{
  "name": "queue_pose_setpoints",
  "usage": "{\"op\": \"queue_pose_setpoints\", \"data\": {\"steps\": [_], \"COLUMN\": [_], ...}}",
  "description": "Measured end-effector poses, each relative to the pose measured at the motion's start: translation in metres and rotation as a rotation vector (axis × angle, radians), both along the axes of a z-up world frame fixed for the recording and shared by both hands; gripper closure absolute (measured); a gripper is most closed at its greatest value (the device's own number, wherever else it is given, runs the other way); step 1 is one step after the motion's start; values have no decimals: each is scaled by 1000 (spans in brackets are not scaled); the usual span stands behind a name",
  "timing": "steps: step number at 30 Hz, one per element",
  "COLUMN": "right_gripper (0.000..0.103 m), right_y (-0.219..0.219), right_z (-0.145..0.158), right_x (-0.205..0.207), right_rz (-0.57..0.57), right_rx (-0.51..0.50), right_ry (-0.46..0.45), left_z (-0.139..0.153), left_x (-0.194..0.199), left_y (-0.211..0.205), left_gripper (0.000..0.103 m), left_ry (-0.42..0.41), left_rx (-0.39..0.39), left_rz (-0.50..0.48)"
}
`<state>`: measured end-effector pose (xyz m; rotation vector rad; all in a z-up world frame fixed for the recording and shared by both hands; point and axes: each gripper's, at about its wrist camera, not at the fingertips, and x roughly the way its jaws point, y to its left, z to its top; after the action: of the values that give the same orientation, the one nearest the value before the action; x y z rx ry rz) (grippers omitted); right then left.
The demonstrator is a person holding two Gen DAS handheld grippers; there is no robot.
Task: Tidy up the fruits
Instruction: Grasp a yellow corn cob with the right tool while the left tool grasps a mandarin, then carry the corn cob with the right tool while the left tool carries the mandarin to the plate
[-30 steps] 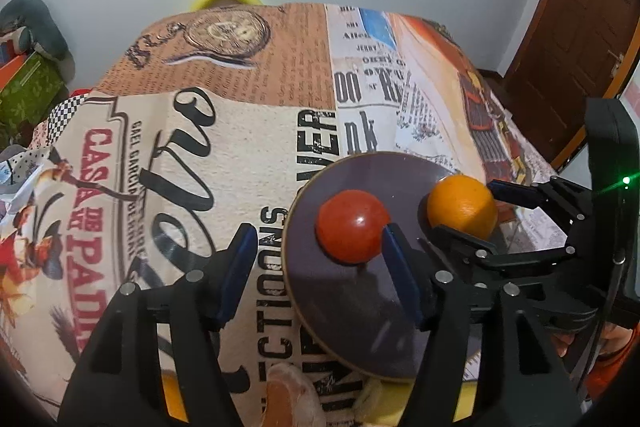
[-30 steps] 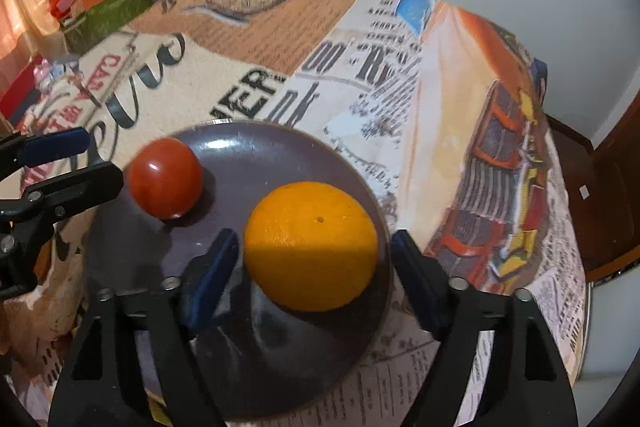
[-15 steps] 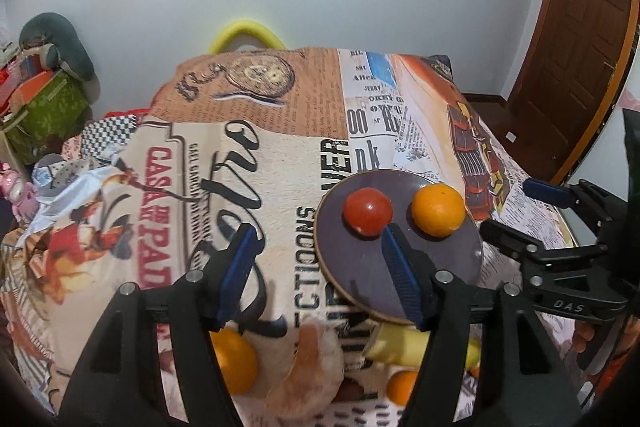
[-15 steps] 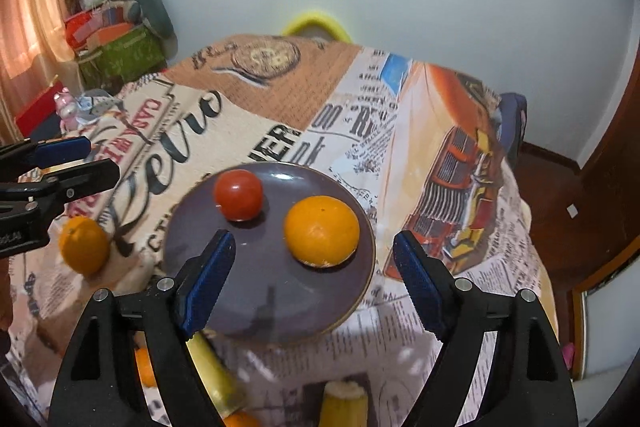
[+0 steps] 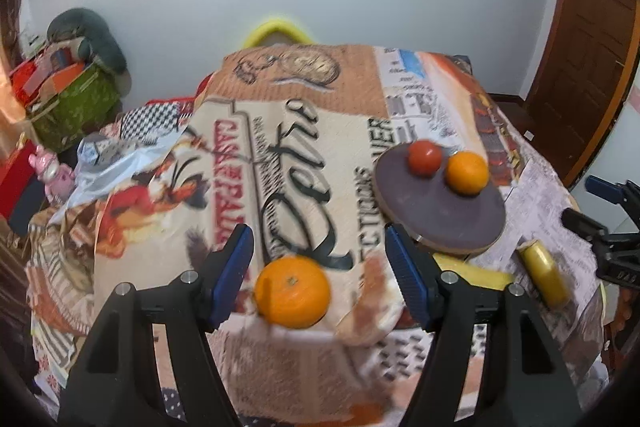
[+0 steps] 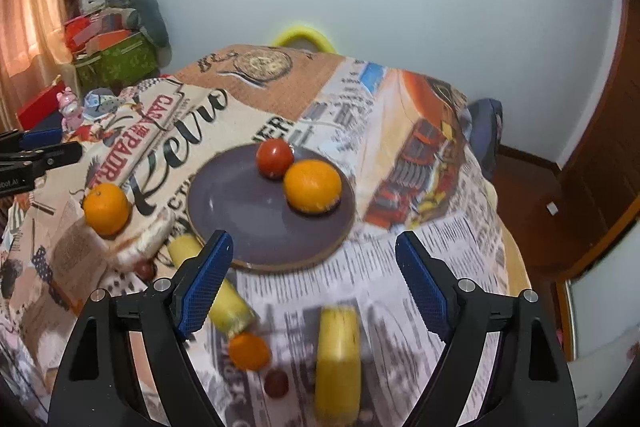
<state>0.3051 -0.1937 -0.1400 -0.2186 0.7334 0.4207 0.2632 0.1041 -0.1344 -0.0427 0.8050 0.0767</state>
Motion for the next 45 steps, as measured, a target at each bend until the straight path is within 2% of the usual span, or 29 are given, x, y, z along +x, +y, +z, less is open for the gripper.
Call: {"op": "queue_pose_setpoints", "data": {"steps": [6,12,19,24,26,31,45], "right_gripper": [22,22,24,42,52,68,70], "right_y": [-15,-31,-39,-34,-33,-33,-43], "right_z": [-21,-50,-80,-90,-94,-102,-92], "right_x": [-7,-9,-4,-1,0,2,-2], "right_rz": [-63,-108,-118,-92,-78,-69,-73], "right_rx": [-23,-66,-61,-52,-35,-2,62], "right_ry": [34,89,168,207,226,255,234], "left_z": [-31,-59,-83,-92,-93,-94,-83], "left_x": [-8,-7,6,14,17,20,11], "left_y": [25,34,32,35,33,30,25], "left_gripper": [35,35,35,35,35,35,37], "left_ry": [65,115,153,155,154,138,139], "left_rx": [-54,-117,-130,-161,-152,-123,-141], "left_rz": [35,44,39,46,44,48,43]}}
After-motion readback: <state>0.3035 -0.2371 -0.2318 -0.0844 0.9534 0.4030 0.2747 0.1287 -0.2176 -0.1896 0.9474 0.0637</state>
